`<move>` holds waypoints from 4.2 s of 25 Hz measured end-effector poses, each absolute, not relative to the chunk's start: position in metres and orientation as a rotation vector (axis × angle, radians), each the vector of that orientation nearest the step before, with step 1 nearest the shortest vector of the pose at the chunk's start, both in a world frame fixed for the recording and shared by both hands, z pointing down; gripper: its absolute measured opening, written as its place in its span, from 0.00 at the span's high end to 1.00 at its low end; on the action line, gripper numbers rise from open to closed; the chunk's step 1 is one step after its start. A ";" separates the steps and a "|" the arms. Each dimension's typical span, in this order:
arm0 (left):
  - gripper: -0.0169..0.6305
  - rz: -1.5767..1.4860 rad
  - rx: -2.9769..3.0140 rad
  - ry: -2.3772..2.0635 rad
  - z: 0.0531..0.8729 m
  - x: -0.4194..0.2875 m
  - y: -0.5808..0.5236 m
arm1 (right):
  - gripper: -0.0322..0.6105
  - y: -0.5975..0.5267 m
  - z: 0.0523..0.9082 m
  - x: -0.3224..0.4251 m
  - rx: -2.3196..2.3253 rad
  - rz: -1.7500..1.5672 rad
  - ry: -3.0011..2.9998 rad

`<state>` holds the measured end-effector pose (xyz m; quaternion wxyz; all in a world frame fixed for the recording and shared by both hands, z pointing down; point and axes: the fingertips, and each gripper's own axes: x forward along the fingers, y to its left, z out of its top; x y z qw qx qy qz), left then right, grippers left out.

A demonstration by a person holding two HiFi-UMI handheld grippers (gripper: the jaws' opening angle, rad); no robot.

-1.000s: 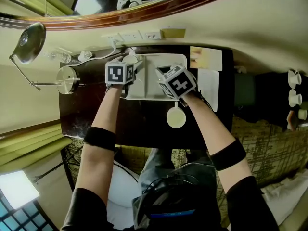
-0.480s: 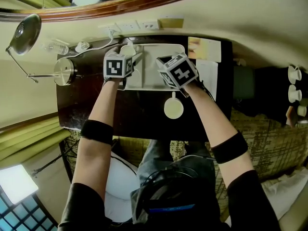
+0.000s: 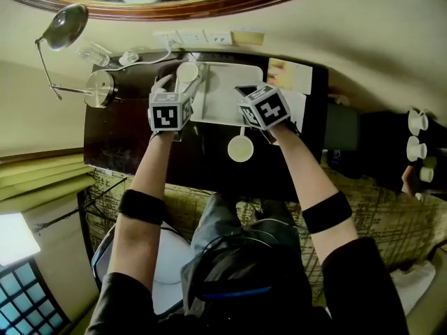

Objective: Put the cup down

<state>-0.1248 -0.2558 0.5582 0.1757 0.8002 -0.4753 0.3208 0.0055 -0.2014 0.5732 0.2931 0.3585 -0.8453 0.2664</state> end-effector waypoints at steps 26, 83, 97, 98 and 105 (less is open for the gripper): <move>0.97 0.633 2.013 -1.659 0.524 -0.168 -0.049 | 0.95 -0.075 0.569 0.064 0.918 0.680 -2.252; 0.97 0.765 2.037 -1.393 0.607 -0.130 -0.039 | 0.31 -0.017 0.669 -0.019 0.618 0.559 -2.185; 0.97 0.705 1.964 -1.423 0.607 -0.175 -0.050 | 0.31 -0.077 0.626 -0.094 0.669 0.506 -2.289; 0.97 0.703 1.961 -1.430 0.607 -0.181 -0.054 | 0.31 -0.085 0.624 -0.101 0.691 0.513 -2.289; 0.97 0.688 1.956 -1.475 0.606 -0.221 -0.084 | 0.31 -0.131 0.615 -0.148 0.708 0.472 -2.306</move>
